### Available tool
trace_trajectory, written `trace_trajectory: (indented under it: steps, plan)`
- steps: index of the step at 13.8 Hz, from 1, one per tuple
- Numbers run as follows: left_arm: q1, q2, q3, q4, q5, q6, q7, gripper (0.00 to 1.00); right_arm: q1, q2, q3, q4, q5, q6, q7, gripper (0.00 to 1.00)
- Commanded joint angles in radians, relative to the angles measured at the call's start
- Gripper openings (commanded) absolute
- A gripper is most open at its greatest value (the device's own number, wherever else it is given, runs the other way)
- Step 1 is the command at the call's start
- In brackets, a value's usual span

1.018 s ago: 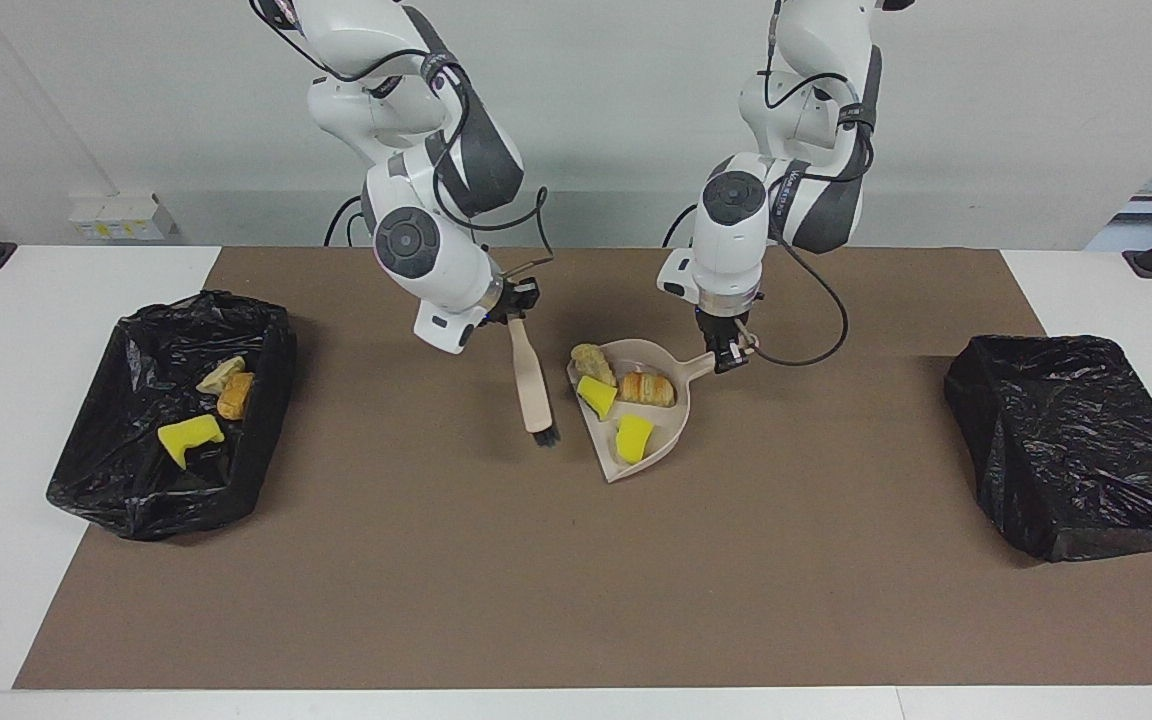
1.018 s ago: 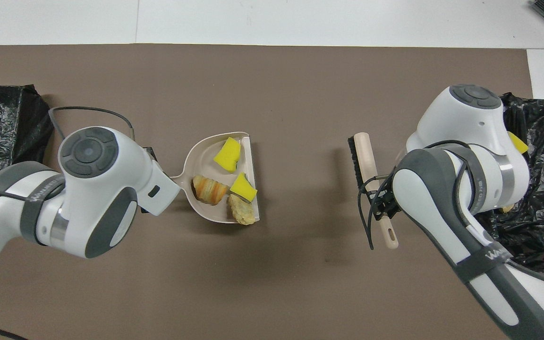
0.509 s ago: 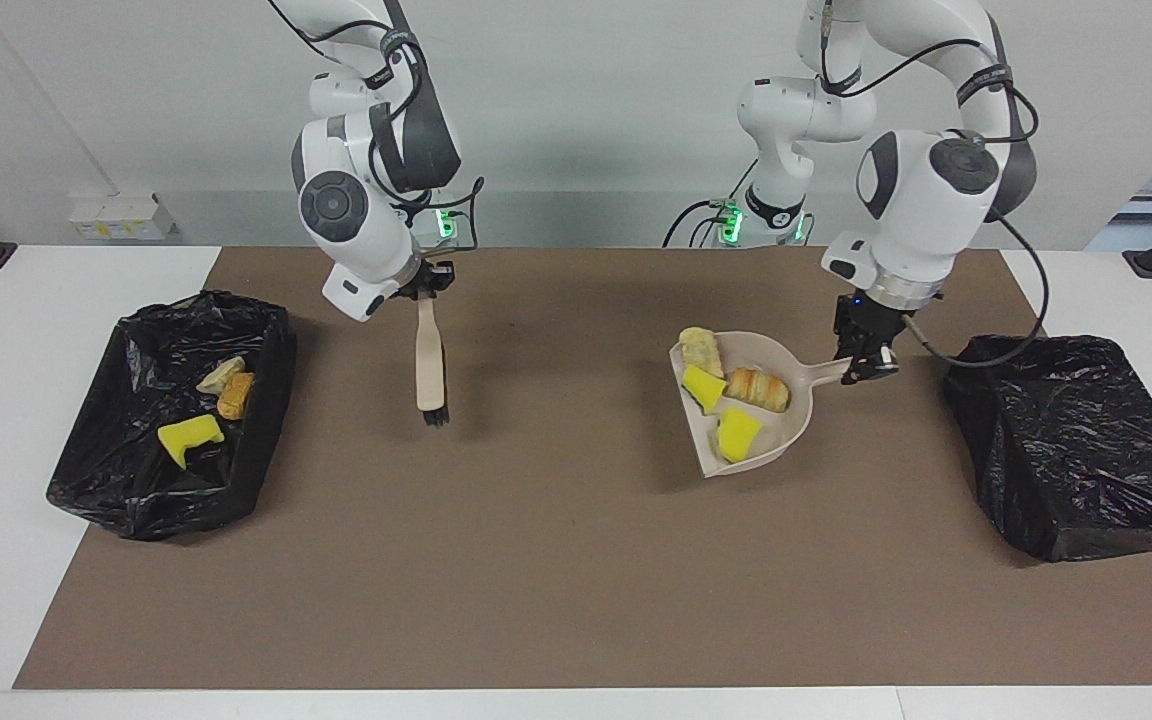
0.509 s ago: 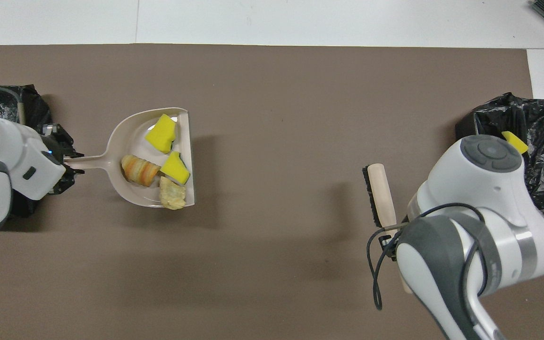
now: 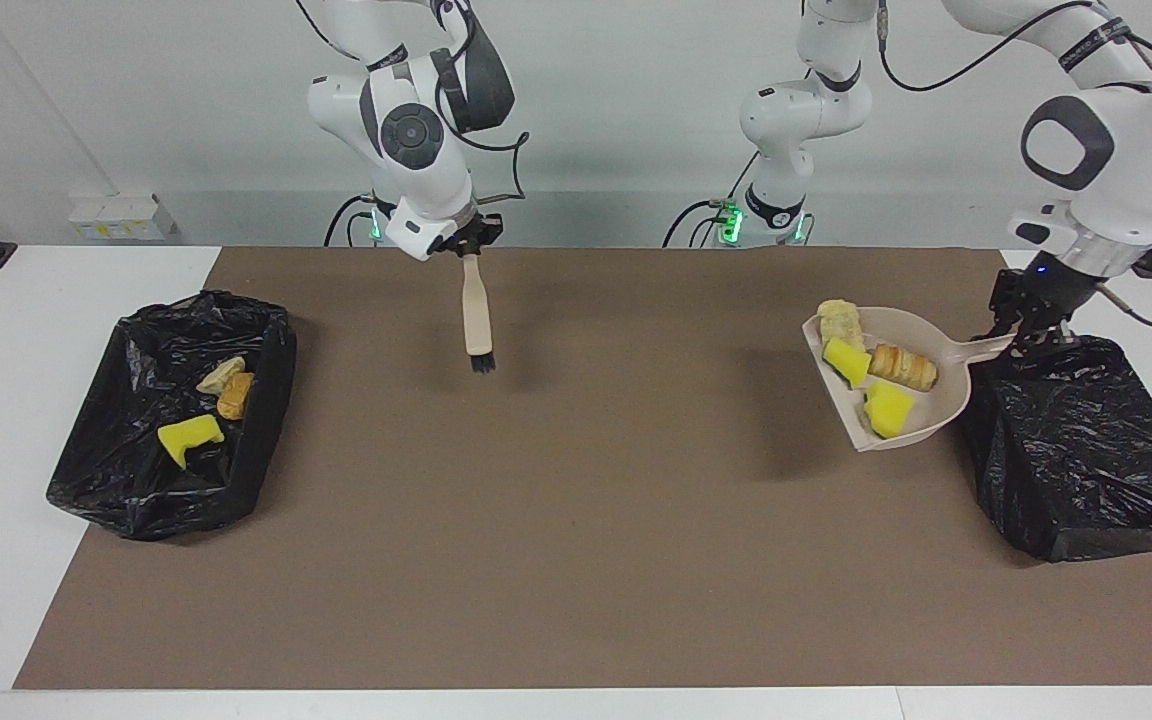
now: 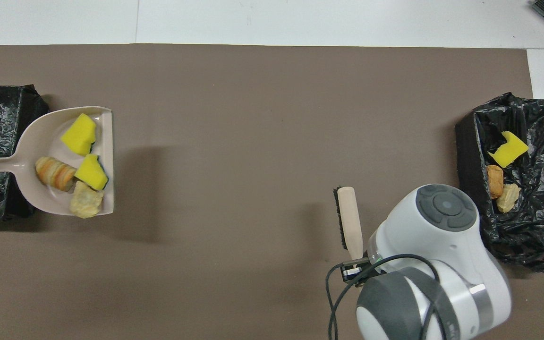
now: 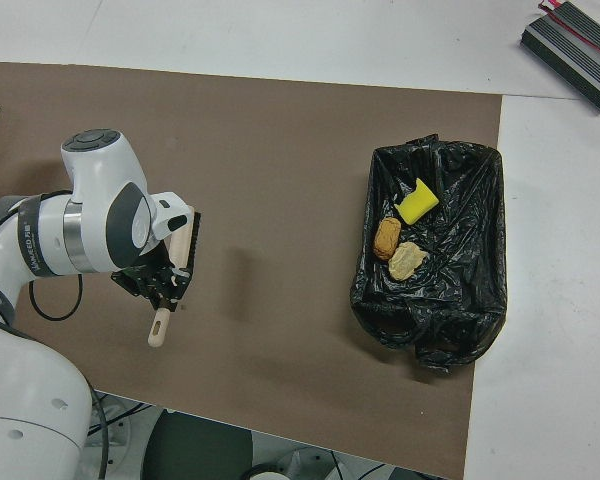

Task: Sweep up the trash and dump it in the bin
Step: 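Tilt the dustpan with the left gripper to dump debris into the bag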

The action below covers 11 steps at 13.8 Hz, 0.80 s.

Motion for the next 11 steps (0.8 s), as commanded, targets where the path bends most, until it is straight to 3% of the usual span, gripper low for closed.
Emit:
trace_trajectory:
  steps: [1,4,7,9,11]
  plan:
    - [0.104,0.122,-0.012,0.235,-0.023,-0.145,0.129,0.0,0.119,0.027,0.001,-0.023,0.057,0.091,0.175,0.0]
    - [0.236,0.202,-0.014,0.375,-0.019,-0.191,0.151,0.0,0.258,0.102,0.001,-0.022,0.111,0.241,0.364,0.0]
    - [0.324,0.364,-0.018,0.608,-0.002,-0.231,0.261,0.0,0.401,0.218,0.001,-0.014,0.123,0.372,0.468,0.0]
    - [0.321,0.406,-0.023,0.656,0.084,-0.166,0.353,0.0,0.443,0.265,0.001,-0.008,0.123,0.41,0.487,0.0]
    - [0.316,0.426,-0.025,0.667,0.159,-0.071,0.407,0.0,0.443,0.266,0.001,0.009,0.109,0.349,0.467,0.0]
